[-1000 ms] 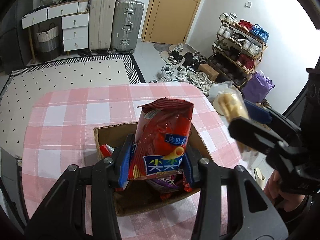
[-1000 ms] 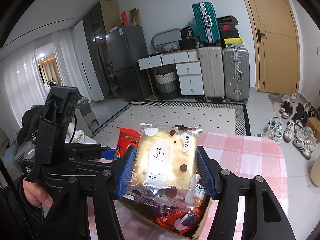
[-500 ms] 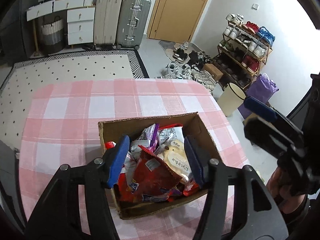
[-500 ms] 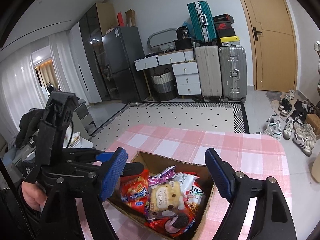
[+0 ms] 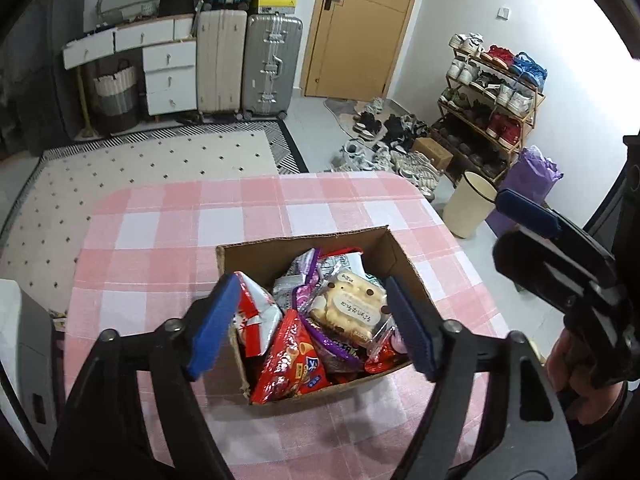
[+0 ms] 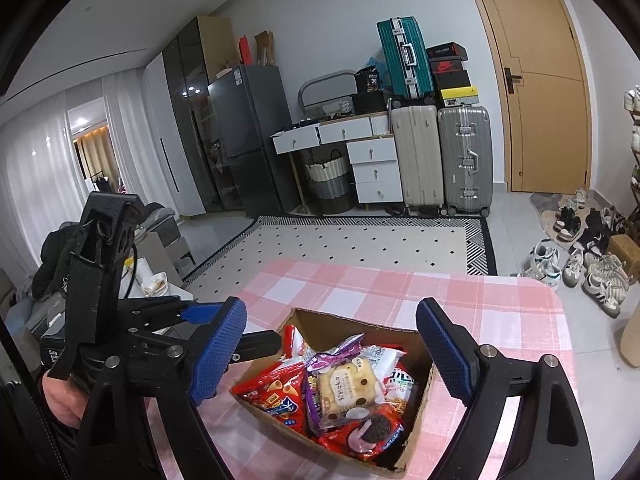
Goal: Organize snacks
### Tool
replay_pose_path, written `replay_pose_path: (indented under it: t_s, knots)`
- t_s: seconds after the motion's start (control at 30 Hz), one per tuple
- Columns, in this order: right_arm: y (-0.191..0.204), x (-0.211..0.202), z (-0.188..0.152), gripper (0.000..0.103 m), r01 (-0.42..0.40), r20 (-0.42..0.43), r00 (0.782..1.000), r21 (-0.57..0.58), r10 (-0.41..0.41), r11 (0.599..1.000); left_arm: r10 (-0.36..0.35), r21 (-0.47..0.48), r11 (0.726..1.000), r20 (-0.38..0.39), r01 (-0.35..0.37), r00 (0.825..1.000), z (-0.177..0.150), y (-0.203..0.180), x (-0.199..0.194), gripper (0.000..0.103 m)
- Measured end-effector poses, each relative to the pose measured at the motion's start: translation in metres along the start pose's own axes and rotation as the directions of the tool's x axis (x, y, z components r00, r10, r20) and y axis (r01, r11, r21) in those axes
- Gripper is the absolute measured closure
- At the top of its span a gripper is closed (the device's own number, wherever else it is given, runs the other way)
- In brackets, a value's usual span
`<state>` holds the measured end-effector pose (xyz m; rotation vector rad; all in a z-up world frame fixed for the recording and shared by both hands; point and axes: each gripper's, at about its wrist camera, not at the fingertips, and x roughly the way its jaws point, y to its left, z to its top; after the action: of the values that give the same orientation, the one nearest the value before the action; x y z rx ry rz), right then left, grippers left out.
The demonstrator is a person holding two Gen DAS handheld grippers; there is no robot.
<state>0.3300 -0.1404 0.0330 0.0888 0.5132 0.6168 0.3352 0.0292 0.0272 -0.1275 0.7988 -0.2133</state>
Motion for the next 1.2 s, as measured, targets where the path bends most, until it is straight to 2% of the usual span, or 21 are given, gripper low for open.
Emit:
replay_pose_path:
  t_s: [0.27,0.37,0.43,0.57,0.87,1.2]
  knots:
    - [0.011,-0.033,-0.009,0.009,0.036,0.031,0.999,0.004,-0.036,0.999,0.016,0.013,1.000,0.039,-0.017,0.999,-0.012,-0.010,-0.034,0.019]
    - [0.015,-0.048,-0.018,0.003,0.050,0.039,0.998,-0.001,-0.050,0.999,0.029,0.012,1.000,0.036,-0.029,0.999,-0.022,-0.014,-0.046,0.018]
    - [0.017,-0.059,-0.026,0.003,0.057,0.045,0.997,-0.007,-0.057,0.998,0.035,0.012,0.999,0.044,-0.036,0.998,-0.030,-0.015,-0.056,0.016]
    - [0.017,-0.084,-0.041,0.001,0.073,0.060,0.996,0.006,-0.073,0.997,0.049,0.009,0.999,0.075,-0.050,0.996,-0.047,-0.018,-0.078,0.001]
    - [0.016,-0.133,-0.087,0.001,0.102,0.073,0.992,0.044,-0.105,0.994,0.091,0.022,0.995,0.134,-0.095,0.987,-0.105,-0.024,-0.122,0.001]
    - [0.020,-0.181,-0.141,0.001,0.146,0.118,0.981,0.059,-0.152,0.988,0.143,-0.026,0.990,0.185,-0.141,0.972,-0.175,-0.008,-0.141,0.001]
